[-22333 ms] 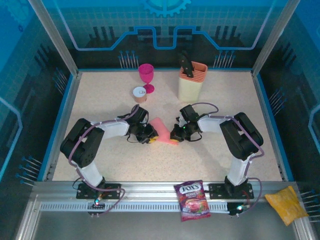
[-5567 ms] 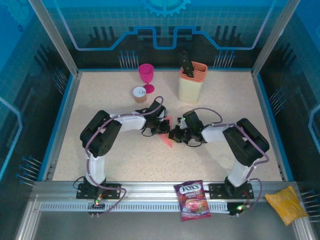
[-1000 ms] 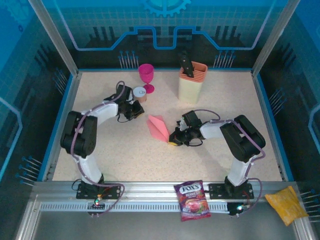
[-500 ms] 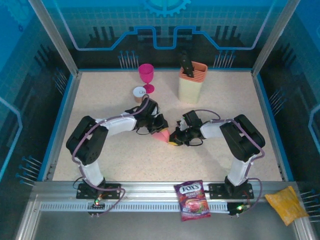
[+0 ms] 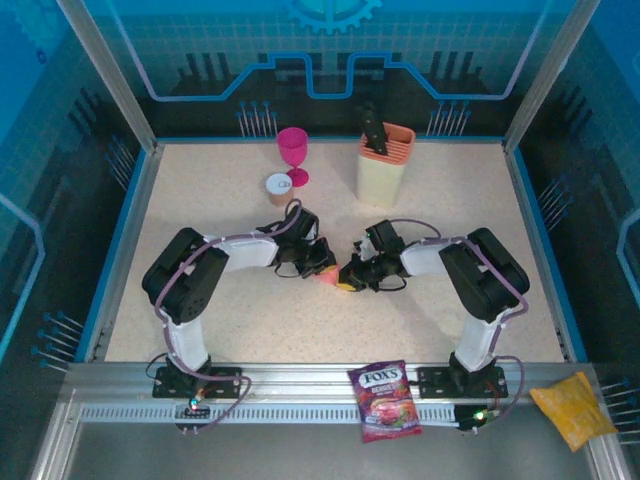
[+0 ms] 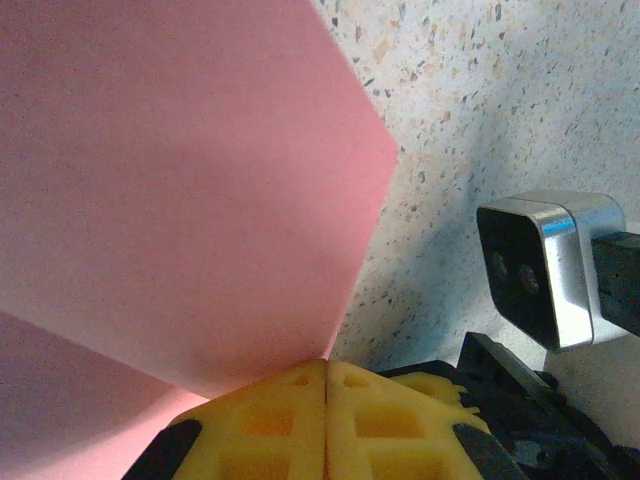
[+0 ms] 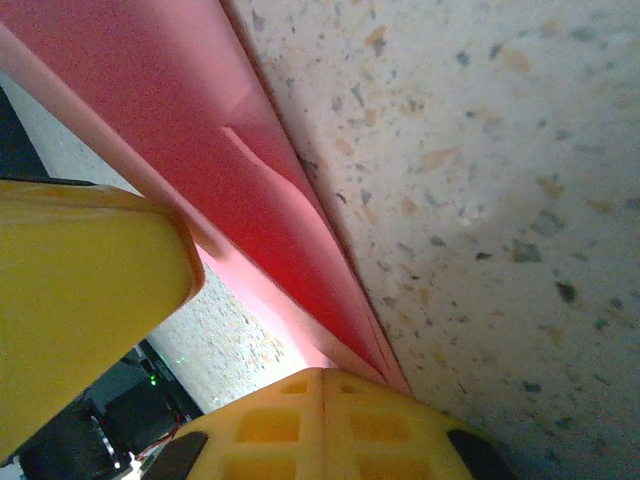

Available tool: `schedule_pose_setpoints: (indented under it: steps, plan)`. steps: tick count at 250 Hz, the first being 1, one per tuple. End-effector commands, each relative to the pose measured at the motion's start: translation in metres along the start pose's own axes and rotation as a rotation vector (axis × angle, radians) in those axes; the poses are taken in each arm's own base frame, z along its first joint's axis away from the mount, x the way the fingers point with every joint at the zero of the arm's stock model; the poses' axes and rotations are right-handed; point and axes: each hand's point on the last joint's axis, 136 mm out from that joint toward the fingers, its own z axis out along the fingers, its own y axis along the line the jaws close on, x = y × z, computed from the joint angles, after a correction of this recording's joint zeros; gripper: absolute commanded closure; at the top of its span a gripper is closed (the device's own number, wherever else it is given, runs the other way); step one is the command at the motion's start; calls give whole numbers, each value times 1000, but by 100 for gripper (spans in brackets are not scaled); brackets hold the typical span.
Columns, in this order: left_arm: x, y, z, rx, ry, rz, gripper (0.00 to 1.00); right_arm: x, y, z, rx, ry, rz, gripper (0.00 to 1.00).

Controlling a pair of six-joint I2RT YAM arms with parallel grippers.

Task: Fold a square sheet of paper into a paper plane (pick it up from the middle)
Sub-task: Fourth fold the wing at the center of the table.

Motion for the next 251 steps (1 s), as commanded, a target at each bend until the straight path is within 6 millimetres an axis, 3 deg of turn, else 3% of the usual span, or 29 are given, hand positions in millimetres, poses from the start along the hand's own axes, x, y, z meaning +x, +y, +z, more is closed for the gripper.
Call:
schedule_pose_setpoints:
  steps: [1,46,117,251]
  plan:
    - [9,3,8,3,35,-16,92,55,-150,9,510,92,277,100]
    - [15,10,14,-18,50,-36,93,56,-150,9,511,97,281,100]
    - [15,40,24,-95,37,-95,95,58,-153,9,522,108,288,100]
    - [-37,57,0,-122,-76,-144,95,62,-166,6,557,123,313,100]
